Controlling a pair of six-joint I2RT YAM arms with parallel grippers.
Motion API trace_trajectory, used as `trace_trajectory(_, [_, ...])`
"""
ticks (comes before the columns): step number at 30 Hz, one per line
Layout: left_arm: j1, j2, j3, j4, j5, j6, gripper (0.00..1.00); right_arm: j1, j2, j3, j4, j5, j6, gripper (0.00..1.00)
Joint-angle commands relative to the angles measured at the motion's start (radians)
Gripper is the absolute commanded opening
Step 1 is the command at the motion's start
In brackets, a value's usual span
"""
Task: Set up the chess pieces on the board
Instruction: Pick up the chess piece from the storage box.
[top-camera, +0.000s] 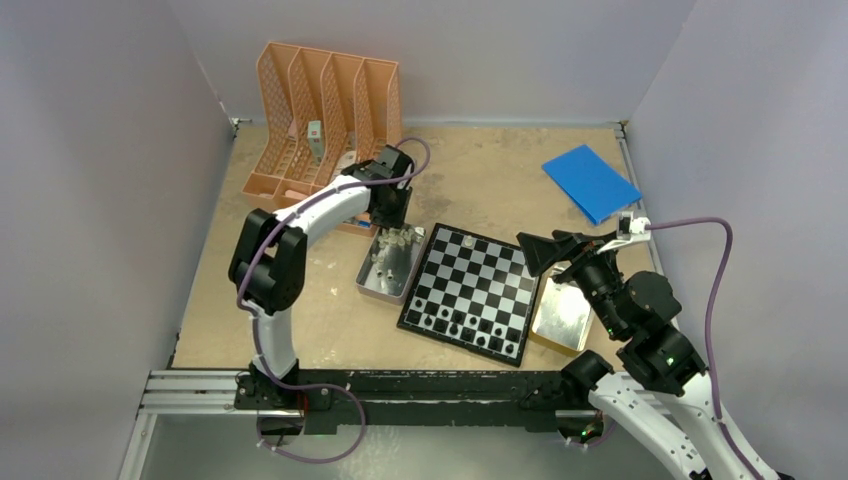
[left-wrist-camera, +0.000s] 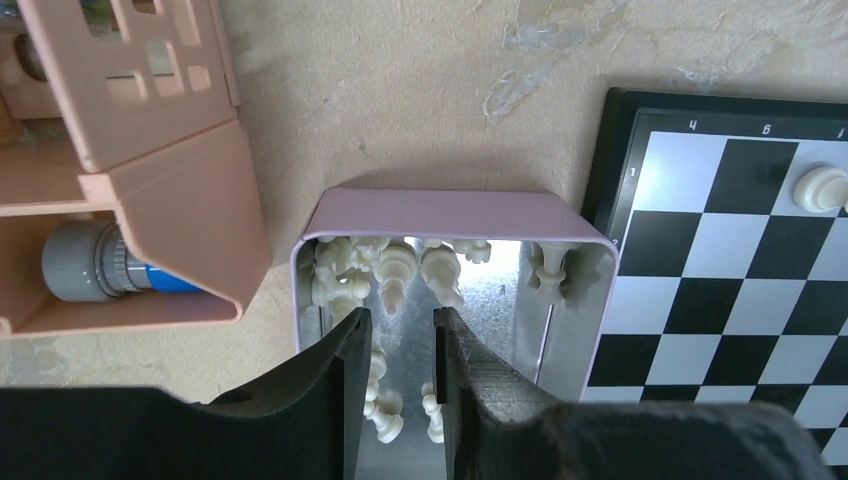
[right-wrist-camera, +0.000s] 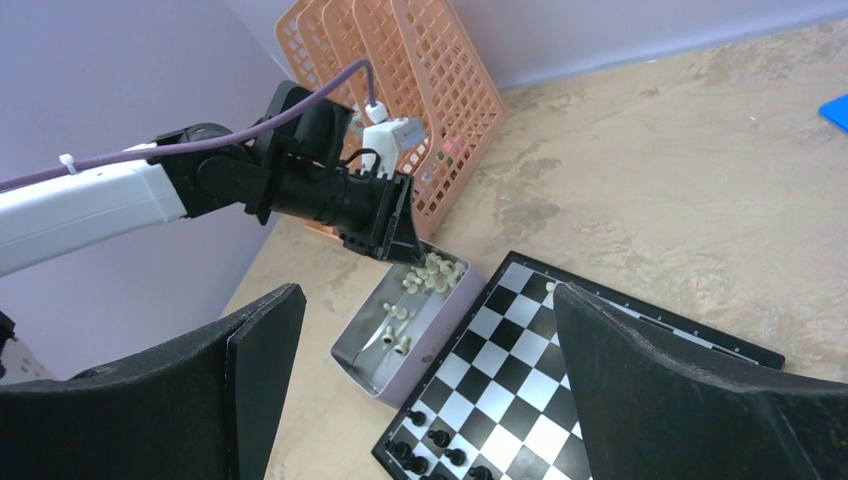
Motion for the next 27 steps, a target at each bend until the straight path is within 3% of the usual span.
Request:
trace_trajectory(1, [0.005, 0.02, -0.007, 0.04, 0.026, -0.005, 0.29, -0.005, -0.01, 0.022, 0.059, -0.016, -0.018, 0.96])
trace_trajectory(17, [0.008, 0.071, 0.004, 0.022, 0.007, 0.003, 0.26, -0.005, -0.01, 0.022, 0.055, -0.017, -0.015, 0.96])
trace_trajectory(27, [0.009, 0.027, 0.03, -0.018, 0.018, 0.006, 0.08, -0.005, -0.01, 0.022, 0.052, -0.017, -0.014, 0.96])
